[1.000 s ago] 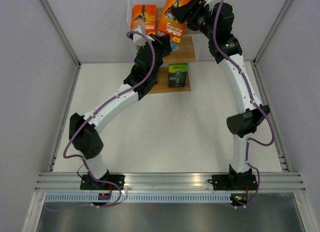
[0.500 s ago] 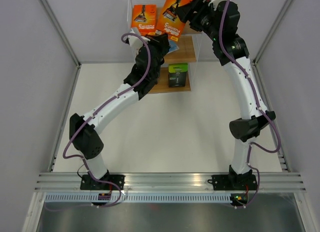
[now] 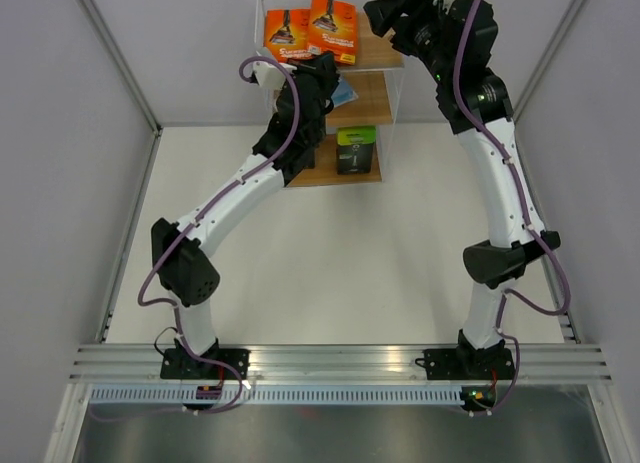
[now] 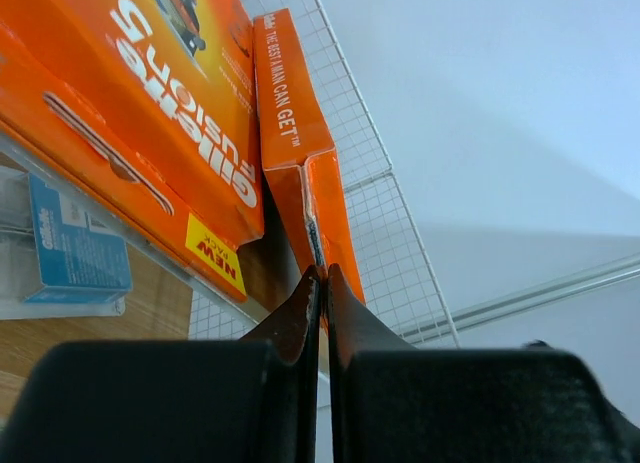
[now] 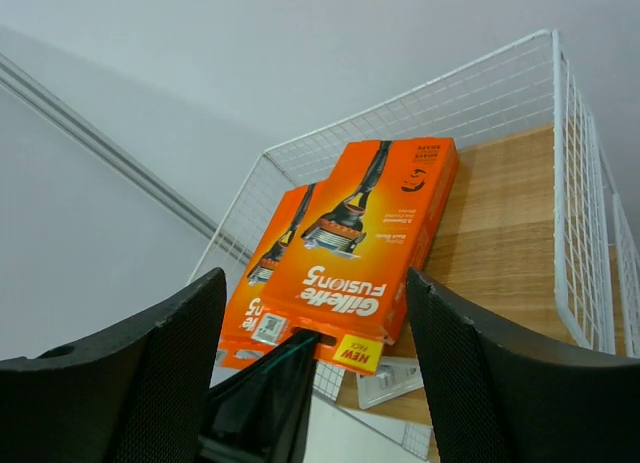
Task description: Place and organize the shaving razors onto the shelf
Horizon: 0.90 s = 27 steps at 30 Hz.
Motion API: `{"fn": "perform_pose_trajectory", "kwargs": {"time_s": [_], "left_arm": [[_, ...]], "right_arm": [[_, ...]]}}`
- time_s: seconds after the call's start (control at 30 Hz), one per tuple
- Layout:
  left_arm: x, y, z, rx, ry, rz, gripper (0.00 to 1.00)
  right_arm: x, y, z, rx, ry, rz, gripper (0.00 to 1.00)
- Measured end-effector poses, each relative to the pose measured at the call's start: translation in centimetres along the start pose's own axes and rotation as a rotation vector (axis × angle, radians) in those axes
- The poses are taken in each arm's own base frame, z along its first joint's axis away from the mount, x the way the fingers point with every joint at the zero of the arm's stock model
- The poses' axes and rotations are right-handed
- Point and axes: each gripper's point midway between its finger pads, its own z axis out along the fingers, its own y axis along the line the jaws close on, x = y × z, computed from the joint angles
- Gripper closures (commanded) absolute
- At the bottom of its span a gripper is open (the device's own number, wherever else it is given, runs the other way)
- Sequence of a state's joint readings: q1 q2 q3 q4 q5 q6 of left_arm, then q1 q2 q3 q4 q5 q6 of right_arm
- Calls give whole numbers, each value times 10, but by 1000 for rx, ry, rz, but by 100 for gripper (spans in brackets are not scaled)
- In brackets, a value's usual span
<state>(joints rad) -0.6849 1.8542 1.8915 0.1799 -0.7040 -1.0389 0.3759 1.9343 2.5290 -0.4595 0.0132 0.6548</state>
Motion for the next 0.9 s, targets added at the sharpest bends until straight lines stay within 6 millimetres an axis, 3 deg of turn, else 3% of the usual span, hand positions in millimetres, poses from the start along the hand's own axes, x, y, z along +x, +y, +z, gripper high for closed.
{"fn": "perform_pose_trajectory", "kwargs": {"time_s": [0.17, 0.37, 0.6, 0.9], "left_arm": [[17, 7, 6, -18, 18, 2, 98], [40, -1, 4, -9, 37, -3, 98], [65, -19, -4, 8, 47, -10, 98], [85, -8, 2, -16, 39, -14, 98]], "right_arm": [[-29, 9, -29, 34, -64, -63, 17], [-50, -2, -64, 124, -93, -159, 11], [-41, -42, -79, 228, -36, -224, 6], [-18, -81, -89, 292, 59, -235, 4]]}}
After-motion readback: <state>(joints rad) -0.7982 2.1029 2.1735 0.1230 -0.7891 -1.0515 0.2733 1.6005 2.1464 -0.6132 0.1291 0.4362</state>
